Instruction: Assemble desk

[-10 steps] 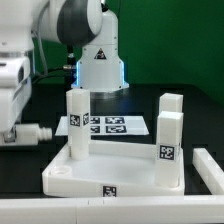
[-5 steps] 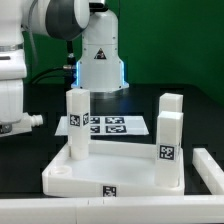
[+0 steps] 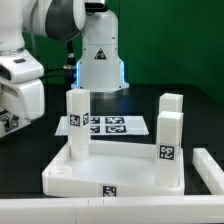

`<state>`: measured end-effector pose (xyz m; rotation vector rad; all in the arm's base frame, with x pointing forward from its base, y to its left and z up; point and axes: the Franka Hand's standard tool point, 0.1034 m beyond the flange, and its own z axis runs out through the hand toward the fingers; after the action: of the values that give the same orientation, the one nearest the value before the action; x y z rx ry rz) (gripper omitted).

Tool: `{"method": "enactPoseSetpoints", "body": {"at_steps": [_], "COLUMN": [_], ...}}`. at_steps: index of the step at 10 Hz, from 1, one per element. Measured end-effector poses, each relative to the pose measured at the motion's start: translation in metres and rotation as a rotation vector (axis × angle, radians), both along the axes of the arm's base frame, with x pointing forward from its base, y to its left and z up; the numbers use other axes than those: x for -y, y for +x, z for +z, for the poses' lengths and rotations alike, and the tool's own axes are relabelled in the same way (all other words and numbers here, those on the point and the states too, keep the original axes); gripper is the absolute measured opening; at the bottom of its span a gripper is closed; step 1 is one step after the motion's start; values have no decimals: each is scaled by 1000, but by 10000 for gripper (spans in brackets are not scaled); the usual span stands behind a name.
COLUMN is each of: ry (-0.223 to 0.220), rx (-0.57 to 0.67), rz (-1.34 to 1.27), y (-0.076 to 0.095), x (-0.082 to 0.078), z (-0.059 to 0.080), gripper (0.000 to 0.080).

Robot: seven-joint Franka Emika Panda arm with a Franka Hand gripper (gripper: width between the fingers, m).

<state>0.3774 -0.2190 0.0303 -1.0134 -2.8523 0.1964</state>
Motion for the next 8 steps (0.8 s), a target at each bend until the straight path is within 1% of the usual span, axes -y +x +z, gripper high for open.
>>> {"method": "enactPoseSetpoints", "body": {"at_steps": [1,2,3,4,5,8], "ry": [0,18,63,102,90,85], "rx": [-10,-50,-79,-76,-76,-80], "rz": [32,37,104,119,93,78], "y": [-1,1,8,10,7,5], "x": [1,-13,-30,-38,-32,-31], "z": [0,-1,0,-2,-2,-3], "gripper": [282,282,282,282,282,284]}}
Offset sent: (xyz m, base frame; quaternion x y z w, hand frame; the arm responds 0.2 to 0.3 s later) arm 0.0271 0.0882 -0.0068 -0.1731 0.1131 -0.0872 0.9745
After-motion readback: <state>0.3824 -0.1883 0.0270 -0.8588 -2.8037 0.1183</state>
